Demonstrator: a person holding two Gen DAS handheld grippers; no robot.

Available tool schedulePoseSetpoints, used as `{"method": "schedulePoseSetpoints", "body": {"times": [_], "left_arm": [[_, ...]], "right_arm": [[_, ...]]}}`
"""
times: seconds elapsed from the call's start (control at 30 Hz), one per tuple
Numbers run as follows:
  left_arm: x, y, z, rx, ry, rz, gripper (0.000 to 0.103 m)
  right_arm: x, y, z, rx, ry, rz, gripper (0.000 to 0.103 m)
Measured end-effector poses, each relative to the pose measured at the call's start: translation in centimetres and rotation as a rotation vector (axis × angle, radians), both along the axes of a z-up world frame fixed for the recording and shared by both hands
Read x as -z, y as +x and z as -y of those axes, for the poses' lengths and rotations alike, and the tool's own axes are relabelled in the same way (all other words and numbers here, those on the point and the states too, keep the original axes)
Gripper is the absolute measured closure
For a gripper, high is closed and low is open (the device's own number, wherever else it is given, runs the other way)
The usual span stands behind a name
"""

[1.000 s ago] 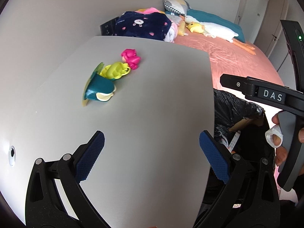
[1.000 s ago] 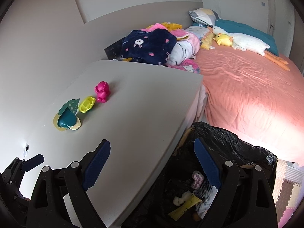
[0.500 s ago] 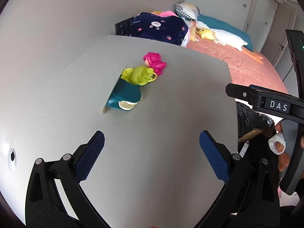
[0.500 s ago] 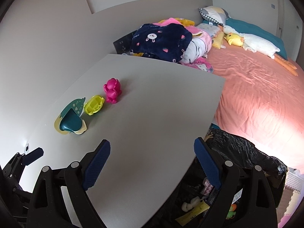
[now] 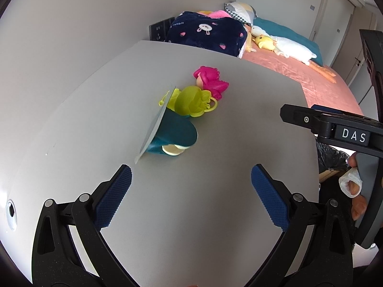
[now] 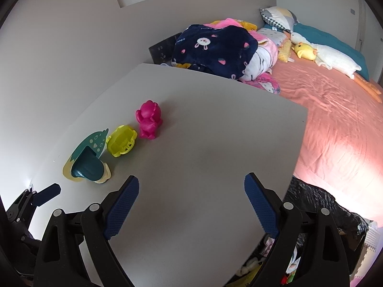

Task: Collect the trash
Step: 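Move both tools back to the teal cup toy and pink figure, then grasp the teal cup toy with the left tool while the right tool grasps the pink figure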

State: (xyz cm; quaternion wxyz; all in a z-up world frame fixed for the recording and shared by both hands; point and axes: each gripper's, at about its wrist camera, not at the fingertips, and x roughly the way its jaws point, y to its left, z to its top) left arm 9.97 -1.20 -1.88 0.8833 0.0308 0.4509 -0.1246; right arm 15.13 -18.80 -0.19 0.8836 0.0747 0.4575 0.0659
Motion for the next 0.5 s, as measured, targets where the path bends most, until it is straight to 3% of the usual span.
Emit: {"method": "schedulePoseSetpoints", "body": {"times": [0.5], "left_arm": [[1.5, 3.8, -0.6, -0.008, 0.021, 0.003, 0.017]], "right_arm": [[1.2, 4.5, -2.4, -0.036, 0.0, -0.013, 0.013]]}}
